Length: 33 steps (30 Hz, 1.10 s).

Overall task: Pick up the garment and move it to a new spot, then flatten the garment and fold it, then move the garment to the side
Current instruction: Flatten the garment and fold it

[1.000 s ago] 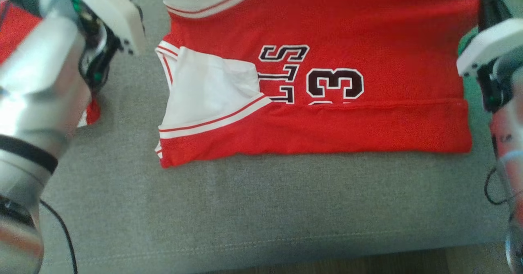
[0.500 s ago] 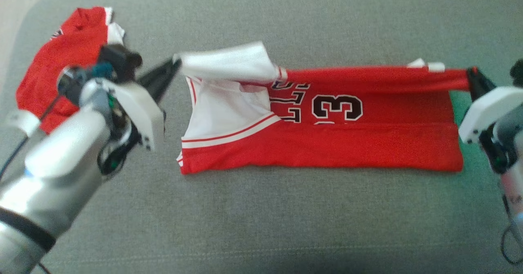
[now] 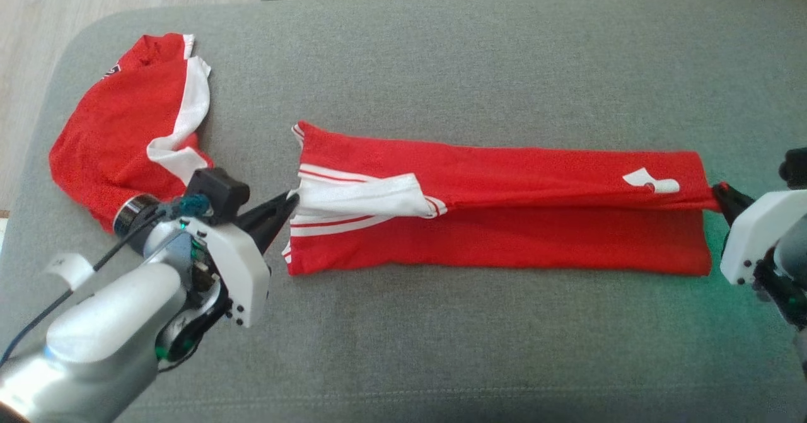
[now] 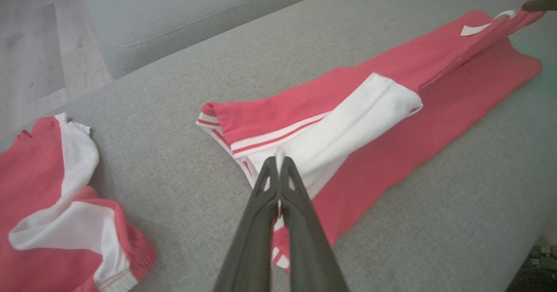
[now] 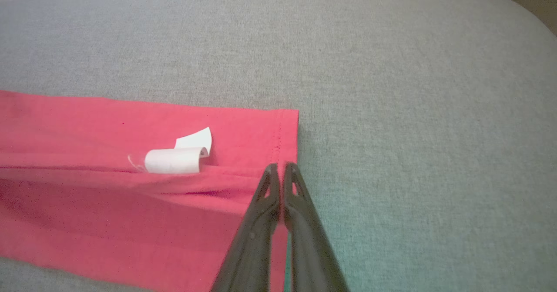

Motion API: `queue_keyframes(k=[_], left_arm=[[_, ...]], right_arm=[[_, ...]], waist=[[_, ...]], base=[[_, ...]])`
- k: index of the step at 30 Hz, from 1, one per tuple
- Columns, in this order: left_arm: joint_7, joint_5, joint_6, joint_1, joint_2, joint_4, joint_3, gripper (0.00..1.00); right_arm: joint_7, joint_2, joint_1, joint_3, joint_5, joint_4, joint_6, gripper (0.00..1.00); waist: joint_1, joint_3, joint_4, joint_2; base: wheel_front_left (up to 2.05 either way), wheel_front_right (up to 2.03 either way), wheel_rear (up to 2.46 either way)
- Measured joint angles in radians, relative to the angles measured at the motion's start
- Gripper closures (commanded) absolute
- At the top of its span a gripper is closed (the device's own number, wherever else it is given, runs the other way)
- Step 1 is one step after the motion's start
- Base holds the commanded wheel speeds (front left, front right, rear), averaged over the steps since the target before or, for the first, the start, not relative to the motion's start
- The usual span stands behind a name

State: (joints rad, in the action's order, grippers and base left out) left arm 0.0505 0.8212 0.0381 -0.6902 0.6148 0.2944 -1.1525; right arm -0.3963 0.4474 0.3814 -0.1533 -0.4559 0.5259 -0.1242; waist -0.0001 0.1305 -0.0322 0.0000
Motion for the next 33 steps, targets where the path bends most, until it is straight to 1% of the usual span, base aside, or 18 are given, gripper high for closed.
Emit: queue_keyframes(k=[6,11,12,13,14,15,16,17,21,23,26,29,30,31,33], left_arm=[[-0.006,-0.012,0.016,0.012,0.005,-0.010,-0.025,1.00],[0.011,-0.028,0.016,0.013,-0.007,0.052,-0.036,1.00],[0.019,-0.028,0.016,0.013,-0.012,0.069,-0.036,1.00],[0.027,-0.028,0.016,0.014,-0.019,0.085,-0.036,1.00],[0.034,-0.028,0.016,0.017,-0.030,0.100,-0.036,1.00],[0.037,-0.027,0.014,0.021,-0.041,0.109,-0.037,0.79],[0.041,-0.025,0.013,0.027,-0.052,0.119,-0.038,0.25],[0.043,-0.025,0.013,0.034,-0.060,0.127,-0.041,0.00],[0.076,-0.018,0.018,0.057,-0.080,0.157,-0.038,0.00],[0.108,0.000,0.041,0.065,-0.085,0.166,-0.019,0.00],[0.167,0.053,0.075,0.083,-0.101,0.159,0.064,0.00],[0.198,0.109,0.110,0.107,-0.131,0.106,0.193,0.00],[0.198,0.111,0.124,0.117,-0.140,0.077,0.243,0.00],[0.198,0.065,0.152,0.151,-0.167,-0.014,0.397,0.00],[0.199,0.003,0.175,0.200,-0.214,-0.107,0.566,0.00]], right_arm=[[-0.084,0.004,-0.053,0.013,-0.002,-0.082,0.000,1.00],[-0.133,0.003,-0.089,0.020,-0.002,-0.132,0.000,1.00],[-0.137,0.003,-0.089,0.022,0.000,-0.135,0.000,0.97],[-0.136,0.003,-0.089,0.026,0.009,-0.139,0.000,0.00],[-0.135,0.002,-0.089,0.030,0.020,-0.141,0.000,0.00],[-0.133,-0.004,-0.089,0.044,0.027,-0.140,0.000,0.00],[-0.132,-0.014,-0.089,0.065,0.028,-0.138,0.000,0.00],[-0.132,-0.021,-0.089,0.077,0.030,-0.136,0.000,0.00],[-0.110,-0.049,-0.099,0.105,0.046,-0.146,0.000,0.00],[-0.076,-0.069,-0.111,0.134,0.045,-0.163,0.000,0.00],[0.013,-0.111,-0.118,0.183,0.044,-0.205,0.000,0.00],[0.148,-0.158,-0.120,0.207,0.065,-0.254,0.000,0.00],[0.193,-0.172,-0.122,0.208,0.070,-0.267,0.000,0.00],[0.284,-0.206,-0.129,0.216,0.084,-0.288,0.000,0.00],[0.386,-0.234,-0.138,0.212,0.098,-0.306,0.000,0.00]], waist=[[0.0000,-0.002,-0.002,0.0000],[0.0000,0.007,-0.009,0.0000],[0.0000,0.009,-0.012,0.0000],[0.0000,0.011,-0.016,0.0000],[0.0000,0.011,-0.018,0.0000],[0.0000,0.011,-0.021,0.0000],[0.0000,0.011,-0.023,0.0000],[0.0000,0.011,-0.024,0.0000],[0.0000,0.003,-0.027,0.0000],[0.0000,-0.005,-0.027,0.0000],[0.0000,-0.017,-0.026,0.0000],[0.0000,-0.025,-0.023,0.0000],[0.0000,-0.027,-0.021,0.0000],[0.0000,-0.027,-0.016,0.0000],[0.0000,-0.027,-0.011,0.0000]], base=[[0.00,0.00,0.00],[0.00,0.00,0.00],[0.00,0.00,0.00],[0.00,0.00,0.00],[0.00,0.00,0.00],[0.00,0.00,0.00],[0.00,0.00,0.00],[0.00,0.00,0.00],[0.00,0.00,0.00],[0.00,0.00,0.00],[0.00,0.00,0.00],[0.00,0.00,0.00],[0.00,0.00,0.00],[0.00,0.00,0.00],[0.00,0.00,0.00]])
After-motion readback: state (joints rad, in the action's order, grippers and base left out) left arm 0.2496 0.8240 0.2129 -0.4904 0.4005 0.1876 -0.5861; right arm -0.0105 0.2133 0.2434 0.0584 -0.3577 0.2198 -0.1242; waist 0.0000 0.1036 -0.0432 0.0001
